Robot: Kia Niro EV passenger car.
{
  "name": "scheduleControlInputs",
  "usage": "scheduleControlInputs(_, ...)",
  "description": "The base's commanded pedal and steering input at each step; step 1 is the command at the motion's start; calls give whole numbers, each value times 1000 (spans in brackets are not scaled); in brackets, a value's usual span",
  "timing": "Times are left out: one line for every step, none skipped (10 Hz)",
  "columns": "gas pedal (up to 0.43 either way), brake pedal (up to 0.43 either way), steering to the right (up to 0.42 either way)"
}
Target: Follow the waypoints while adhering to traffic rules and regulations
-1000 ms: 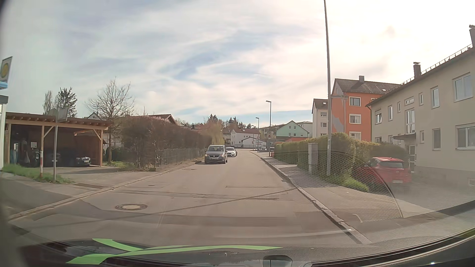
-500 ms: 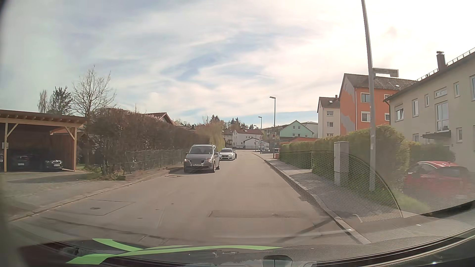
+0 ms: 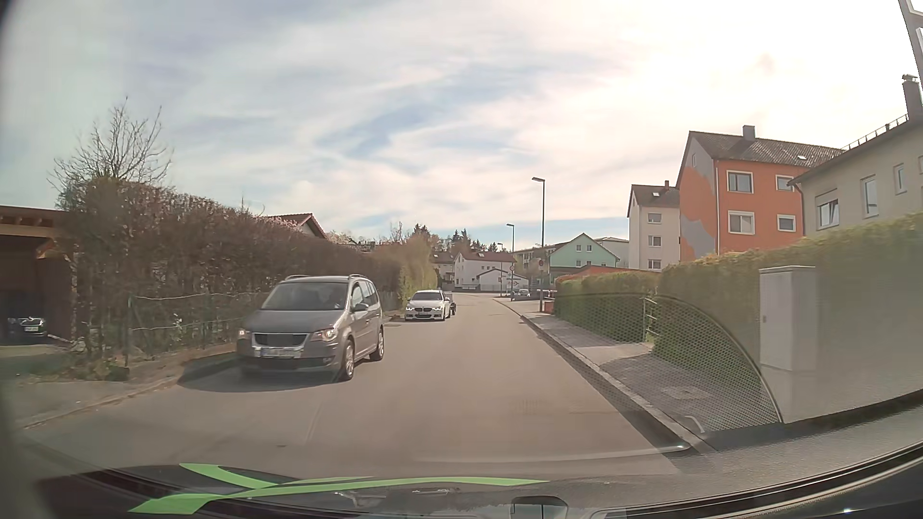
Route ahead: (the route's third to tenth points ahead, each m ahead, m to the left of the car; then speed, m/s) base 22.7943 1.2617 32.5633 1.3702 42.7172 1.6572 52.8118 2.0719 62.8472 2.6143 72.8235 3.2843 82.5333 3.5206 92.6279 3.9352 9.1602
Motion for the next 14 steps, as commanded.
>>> scheduleControlInputs(98,0,-5)
scheduleControlInputs(98,0,-5)
scheduleControlInputs(98,0,-5)
scheduleControlInputs(98,0,-5)
scheduleControlInputs(98,0,-5)
scheduleControlInputs(98,0,-5)
scheduleControlInputs(98,0,-4)
scheduleControlInputs(98,0,-4)
scheduleControlInputs(98,0,-3)
scheduleControlInputs(98,0,-3)
scheduleControlInputs(98,0,-2)
scheduleControlInputs(98,0,-1)
scheduleControlInputs(98,0,0)
scheduleControlInputs(98,0,0)
